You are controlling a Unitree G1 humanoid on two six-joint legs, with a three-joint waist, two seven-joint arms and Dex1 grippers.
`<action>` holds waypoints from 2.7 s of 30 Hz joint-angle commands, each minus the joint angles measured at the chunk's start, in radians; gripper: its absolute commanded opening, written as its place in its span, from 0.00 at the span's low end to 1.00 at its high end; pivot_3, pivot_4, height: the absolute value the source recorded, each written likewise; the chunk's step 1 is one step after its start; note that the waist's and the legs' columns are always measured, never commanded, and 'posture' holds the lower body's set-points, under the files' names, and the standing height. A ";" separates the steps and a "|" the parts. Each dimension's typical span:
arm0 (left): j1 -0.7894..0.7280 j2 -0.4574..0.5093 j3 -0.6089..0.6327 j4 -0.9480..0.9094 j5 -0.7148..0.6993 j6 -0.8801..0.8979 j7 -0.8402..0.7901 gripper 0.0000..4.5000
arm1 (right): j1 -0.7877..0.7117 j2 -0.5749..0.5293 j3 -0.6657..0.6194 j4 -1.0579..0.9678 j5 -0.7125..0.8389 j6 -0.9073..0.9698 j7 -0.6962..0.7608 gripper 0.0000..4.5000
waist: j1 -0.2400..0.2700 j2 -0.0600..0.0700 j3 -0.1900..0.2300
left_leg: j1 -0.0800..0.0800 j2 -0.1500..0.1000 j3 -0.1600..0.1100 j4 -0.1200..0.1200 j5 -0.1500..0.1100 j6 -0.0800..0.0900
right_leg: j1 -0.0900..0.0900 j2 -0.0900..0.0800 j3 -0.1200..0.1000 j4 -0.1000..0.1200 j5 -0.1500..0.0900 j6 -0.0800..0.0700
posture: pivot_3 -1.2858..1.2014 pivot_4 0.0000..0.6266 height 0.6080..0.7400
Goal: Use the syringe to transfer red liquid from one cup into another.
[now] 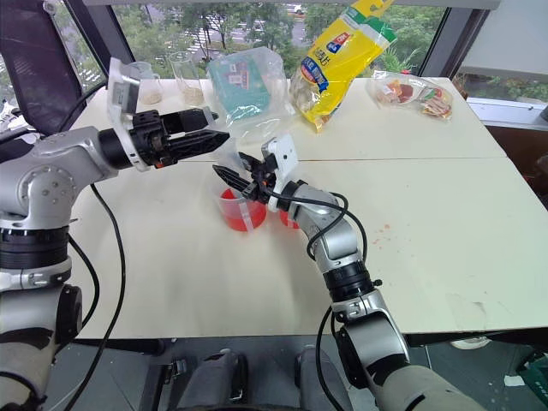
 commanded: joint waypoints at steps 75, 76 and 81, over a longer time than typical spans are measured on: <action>-0.374 -0.377 -0.161 0.393 0.197 -0.222 -0.210 0.01 | 0.156 -0.191 -0.151 -0.515 0.158 0.212 -0.260 0.32 | 0.007 0.000 0.000 | -0.002 -0.001 0.001 0.000 0.000 0.000 | 0.000 0.001 0.000 -0.003 0.000 0.000 | 0.52 0.24 1.00; -0.368 -0.378 -0.162 0.386 0.198 -0.220 -0.211 0.01 | 0.149 -0.194 -0.155 -0.518 0.161 0.215 -0.260 0.32 | 0.006 0.000 0.000 | -0.002 -0.001 0.001 0.000 0.000 0.000 | 0.000 0.001 0.000 -0.003 0.000 0.000 | 0.52 0.24 1.00; -0.339 -0.382 -0.172 0.355 0.200 -0.209 -0.211 0.01 | 0.125 -0.209 -0.170 -0.529 0.173 0.227 -0.262 0.32 | 0.005 0.000 0.000 | -0.002 -0.001 0.000 0.000 0.000 0.000 | 0.000 0.001 0.000 -0.003 0.000 0.000 | 0.52 0.24 1.00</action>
